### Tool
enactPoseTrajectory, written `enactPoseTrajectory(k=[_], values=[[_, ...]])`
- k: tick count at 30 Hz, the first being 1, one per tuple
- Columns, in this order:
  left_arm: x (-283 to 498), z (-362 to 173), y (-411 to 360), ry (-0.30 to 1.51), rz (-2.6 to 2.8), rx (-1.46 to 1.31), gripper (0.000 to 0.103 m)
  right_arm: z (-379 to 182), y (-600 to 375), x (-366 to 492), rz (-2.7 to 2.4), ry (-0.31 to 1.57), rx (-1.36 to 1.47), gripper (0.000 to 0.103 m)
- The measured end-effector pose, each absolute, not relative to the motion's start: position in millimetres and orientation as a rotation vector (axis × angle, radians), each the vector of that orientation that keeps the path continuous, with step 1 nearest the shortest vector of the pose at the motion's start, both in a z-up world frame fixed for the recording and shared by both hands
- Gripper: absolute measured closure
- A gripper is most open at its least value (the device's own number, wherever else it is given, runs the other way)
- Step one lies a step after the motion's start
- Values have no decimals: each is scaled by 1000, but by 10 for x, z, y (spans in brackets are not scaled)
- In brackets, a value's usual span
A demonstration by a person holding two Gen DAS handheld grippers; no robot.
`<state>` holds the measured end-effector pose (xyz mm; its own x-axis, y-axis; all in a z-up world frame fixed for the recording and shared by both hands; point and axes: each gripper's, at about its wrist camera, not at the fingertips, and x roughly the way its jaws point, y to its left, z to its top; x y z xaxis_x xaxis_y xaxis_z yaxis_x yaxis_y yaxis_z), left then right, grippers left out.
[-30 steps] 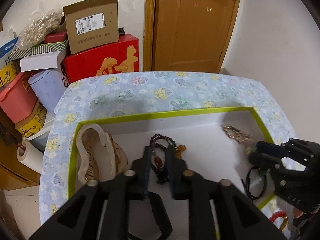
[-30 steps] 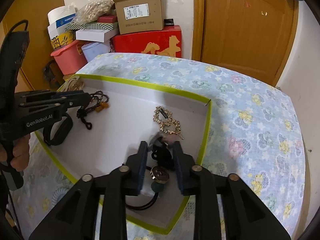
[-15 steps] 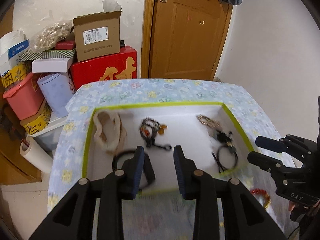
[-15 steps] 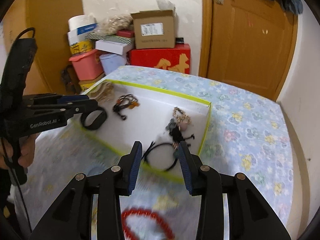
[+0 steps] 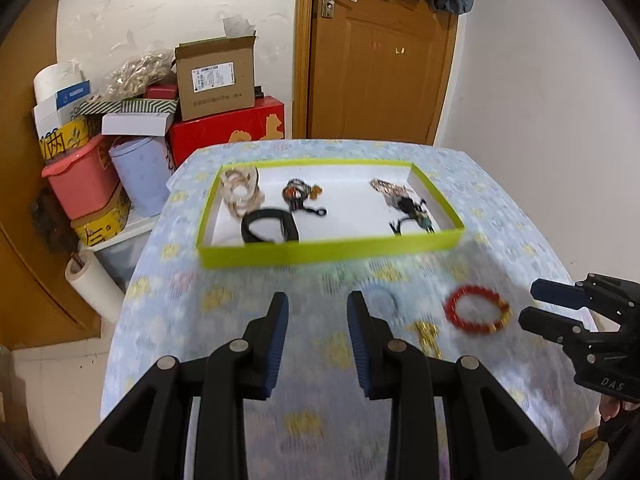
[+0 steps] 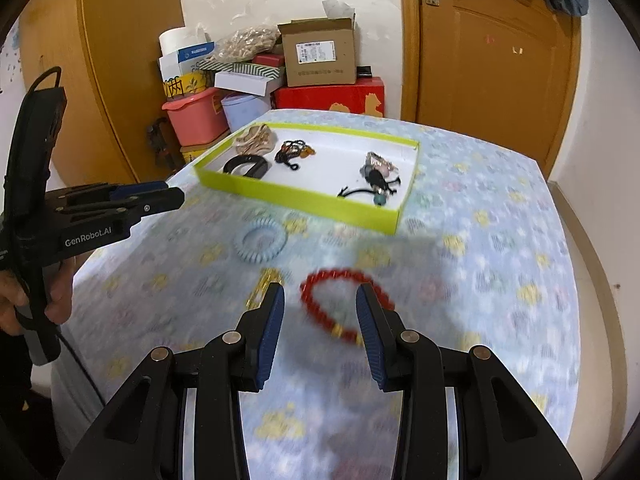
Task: Organize jewelry
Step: 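Withdraw both grippers from the box toward the remaining jewelry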
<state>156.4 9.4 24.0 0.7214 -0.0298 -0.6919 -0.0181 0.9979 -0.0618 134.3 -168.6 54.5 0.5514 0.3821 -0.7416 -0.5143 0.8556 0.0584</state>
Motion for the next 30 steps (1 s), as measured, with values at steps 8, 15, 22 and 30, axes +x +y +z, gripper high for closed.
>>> enactPoseTrajectory(k=[8, 15, 22, 30], values=[[1185, 196, 18, 770, -16, -78, 71, 577, -1775, 1007, 521, 811, -166, 64], [1014, 159, -54, 777, -33, -68, 71, 519, -1764, 875, 528, 818, -168, 64], [965, 112, -102, 787, -32, -55, 71, 492, -1786, 859, 519, 822, -162, 65], [956, 108, -92, 787, -47, -56, 71, 439, -1832, 884, 508, 839, -159, 65]])
